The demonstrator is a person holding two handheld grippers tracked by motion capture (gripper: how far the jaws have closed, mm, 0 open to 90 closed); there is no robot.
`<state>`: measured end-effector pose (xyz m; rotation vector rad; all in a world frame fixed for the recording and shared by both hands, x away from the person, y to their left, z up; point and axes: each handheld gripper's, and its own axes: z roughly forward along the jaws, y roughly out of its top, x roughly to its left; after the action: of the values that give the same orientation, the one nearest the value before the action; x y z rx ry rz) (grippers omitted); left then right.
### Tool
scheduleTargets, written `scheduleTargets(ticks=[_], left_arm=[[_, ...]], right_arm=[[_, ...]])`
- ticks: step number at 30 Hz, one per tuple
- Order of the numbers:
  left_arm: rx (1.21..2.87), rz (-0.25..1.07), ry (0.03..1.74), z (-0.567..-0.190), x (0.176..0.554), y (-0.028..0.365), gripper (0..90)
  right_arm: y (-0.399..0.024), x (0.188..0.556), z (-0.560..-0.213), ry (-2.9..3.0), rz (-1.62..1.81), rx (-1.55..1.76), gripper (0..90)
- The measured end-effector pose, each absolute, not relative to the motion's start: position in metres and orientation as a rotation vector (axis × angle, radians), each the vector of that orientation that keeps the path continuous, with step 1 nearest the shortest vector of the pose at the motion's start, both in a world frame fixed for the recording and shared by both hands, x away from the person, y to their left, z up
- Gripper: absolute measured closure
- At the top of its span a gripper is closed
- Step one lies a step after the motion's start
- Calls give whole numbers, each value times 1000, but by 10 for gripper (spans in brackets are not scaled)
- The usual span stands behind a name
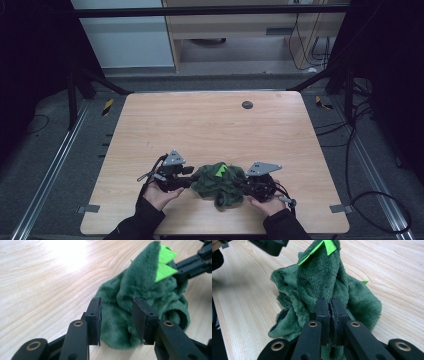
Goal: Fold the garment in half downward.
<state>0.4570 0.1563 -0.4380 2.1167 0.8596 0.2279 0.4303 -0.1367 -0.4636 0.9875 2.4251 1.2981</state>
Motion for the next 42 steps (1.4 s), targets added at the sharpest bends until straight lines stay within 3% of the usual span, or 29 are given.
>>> scheduleTargets(ticks=[15, 20, 26, 42], left_arm=[[2204, 228, 774, -442, 477, 122, 612], [2235, 202, 772, -450, 482, 117, 681], [2260, 175, 761, -454, 482, 116, 859], [2253, 182, 662, -438, 445, 122, 876]], right_arm=[[-134, 431, -464, 2441, 1284, 971, 866], [-134, 431, -465, 2444, 1282, 963, 866], [-134, 431, -465, 2445, 1282, 966, 866], [-138, 421, -457, 2418, 1320, 948, 860]])
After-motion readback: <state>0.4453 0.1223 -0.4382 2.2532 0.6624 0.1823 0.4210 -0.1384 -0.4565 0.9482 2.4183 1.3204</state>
